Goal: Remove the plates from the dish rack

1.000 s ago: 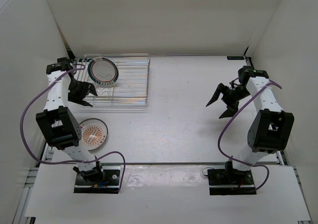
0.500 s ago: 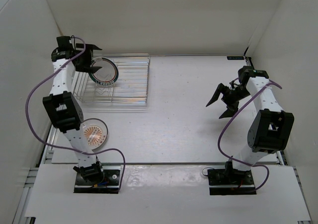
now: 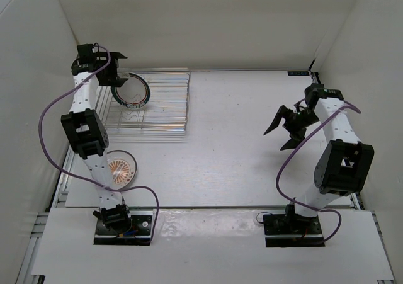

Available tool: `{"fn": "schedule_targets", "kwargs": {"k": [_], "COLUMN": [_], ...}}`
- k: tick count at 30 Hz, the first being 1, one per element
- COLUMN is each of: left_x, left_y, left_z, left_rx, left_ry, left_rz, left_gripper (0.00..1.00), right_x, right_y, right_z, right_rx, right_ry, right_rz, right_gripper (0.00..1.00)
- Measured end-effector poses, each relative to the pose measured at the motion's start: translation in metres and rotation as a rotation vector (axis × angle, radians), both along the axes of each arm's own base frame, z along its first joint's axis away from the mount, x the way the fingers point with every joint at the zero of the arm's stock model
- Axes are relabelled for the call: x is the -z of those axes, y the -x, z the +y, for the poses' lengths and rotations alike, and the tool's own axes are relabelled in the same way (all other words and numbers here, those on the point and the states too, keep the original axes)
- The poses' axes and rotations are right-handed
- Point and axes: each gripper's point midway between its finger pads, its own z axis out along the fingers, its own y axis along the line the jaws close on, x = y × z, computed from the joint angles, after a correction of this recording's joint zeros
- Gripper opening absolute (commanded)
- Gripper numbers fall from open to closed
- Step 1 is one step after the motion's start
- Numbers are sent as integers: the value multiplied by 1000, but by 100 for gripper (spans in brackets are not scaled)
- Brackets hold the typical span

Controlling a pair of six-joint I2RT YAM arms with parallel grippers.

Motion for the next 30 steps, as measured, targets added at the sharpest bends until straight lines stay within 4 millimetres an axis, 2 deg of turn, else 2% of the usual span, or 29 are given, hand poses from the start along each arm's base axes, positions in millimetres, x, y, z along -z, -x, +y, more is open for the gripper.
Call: {"fn": "schedule_targets", "kwargs": {"k": [3,11,13,16,17,18,24,27,30], "left_x": [0,35,36,37,39,41,53,50,45], "left_y": [-7,-9,-8,-6,-6,-5,1,4,7], "left_z": [5,10,9,8,7,6,4,4,4], "left_rx": [-11,-22,-16,-5,-1,1,27,37,45], "left_ry": [-5,24,35,50,53,58,94,113,123], "left_rz": [-14,50,56,58,59,64,83,74,68], "left_gripper": [98,88,87,79,71,67,60,57,48], "right_x": [-4,-8,-8,-8,-8,-8,-8,-8,-7], "right_y": [0,-2,-3,-4,-4,-4,-7,-7,-8], "right_z": [-4,-12,-13,-15,-16,-16,-17,-17,-16], "right_rx": [13,42,49,60,62,62,67,67,67], "right_ry": [7,11,11,10,10,10,6,3,-1], "right_rz": [-21,-38,-38,-39,-39,-40,-50,-53,-48], "right_gripper": [90,90,90,90,90,90,90,90,90]}}
